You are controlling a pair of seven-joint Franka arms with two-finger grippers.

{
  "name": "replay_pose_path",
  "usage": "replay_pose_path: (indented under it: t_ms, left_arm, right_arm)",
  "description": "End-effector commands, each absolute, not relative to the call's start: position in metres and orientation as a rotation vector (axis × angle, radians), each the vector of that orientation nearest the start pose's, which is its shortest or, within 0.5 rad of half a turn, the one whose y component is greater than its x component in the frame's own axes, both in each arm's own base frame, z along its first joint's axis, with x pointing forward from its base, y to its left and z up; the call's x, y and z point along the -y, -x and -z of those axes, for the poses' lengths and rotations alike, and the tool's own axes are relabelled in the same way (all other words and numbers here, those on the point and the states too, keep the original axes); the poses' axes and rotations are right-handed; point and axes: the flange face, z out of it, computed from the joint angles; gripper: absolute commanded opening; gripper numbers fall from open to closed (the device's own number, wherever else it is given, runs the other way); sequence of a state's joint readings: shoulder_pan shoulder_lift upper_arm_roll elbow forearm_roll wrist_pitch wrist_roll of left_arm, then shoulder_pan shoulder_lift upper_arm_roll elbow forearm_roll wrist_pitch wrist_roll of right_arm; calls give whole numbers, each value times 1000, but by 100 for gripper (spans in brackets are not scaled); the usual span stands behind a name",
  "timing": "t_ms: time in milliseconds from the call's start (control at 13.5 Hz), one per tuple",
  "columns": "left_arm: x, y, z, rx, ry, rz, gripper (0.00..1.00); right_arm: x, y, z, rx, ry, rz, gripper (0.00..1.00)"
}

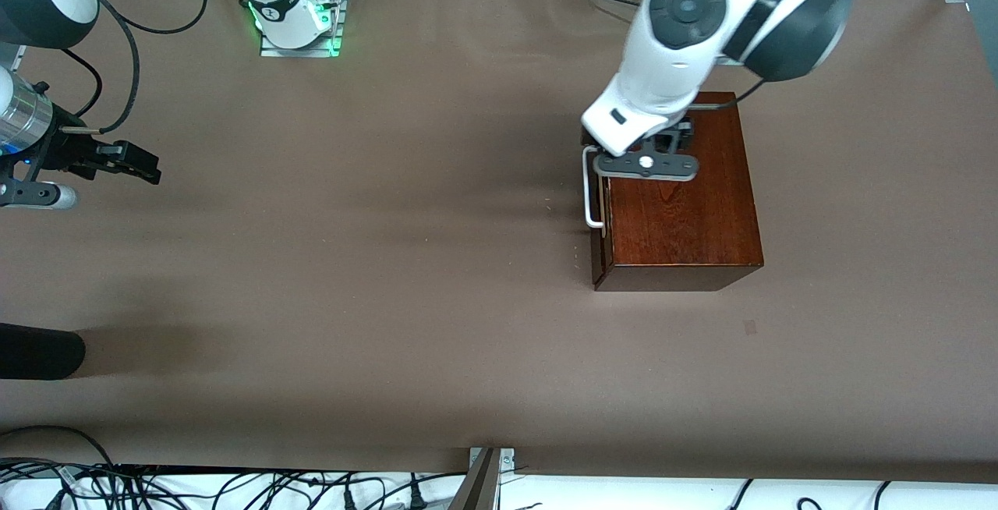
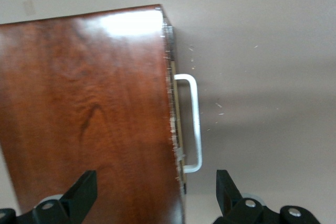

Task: Open drawer, take yellow block, close drawer
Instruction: 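Reach the left gripper to the white drawer handle, then grasp the handle with the left gripper and pull the drawer open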

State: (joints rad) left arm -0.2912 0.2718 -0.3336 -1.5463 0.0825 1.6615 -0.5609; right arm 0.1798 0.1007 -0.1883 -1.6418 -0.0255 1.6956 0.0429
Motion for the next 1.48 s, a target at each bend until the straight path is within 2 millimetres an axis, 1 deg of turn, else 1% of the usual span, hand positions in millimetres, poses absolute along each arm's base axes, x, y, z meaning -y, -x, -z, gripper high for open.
replay_pose_path:
  t_ms: [0, 74, 148, 295, 443, 517, 738, 812, 960, 1181, 1402]
  left_arm:
    - [381, -515, -467, -117, 3011, -150, 100]
    - [404, -502, -451, -119, 2976, -128, 100]
    - [419, -497, -437, -93, 2952, -93, 100]
    - [452, -481, -402, -99, 2929, -82, 100]
    - [470, -474, -372, -76, 2920, -68, 100]
    - [473, -473, -361, -83, 2907, -80, 100]
    - [471, -477, -332, -118, 2848, -64, 100]
    - [465, -483, -327, -102, 2838, -67, 100]
    - [460, -488, -321, -104, 2825, -69, 100]
    - [445, -501, -303, -99, 2783, -67, 100]
    - [443, -503, -296, -95, 2779, -79, 100]
  right_arm:
    - [4, -592, -547, -91, 3171, -57, 100]
    - [3, -592, -546, -72, 3171, -60, 100]
    - [4, -592, -547, -72, 3173, -57, 100]
    - [4, -592, -549, -79, 3172, -50, 100]
    - [4, -592, -550, -93, 3174, -47, 100]
    - [3, -593, -556, -89, 3172, -28, 100]
    - [2, -594, -558, -79, 3172, -21, 100]
    - [3, -594, -558, -71, 3173, -21, 100]
    - [2, -594, -558, -69, 3171, -21, 100]
    - [2, -594, -559, -70, 3170, -19, 100]
    - [4, -594, -559, -72, 3170, -19, 100]
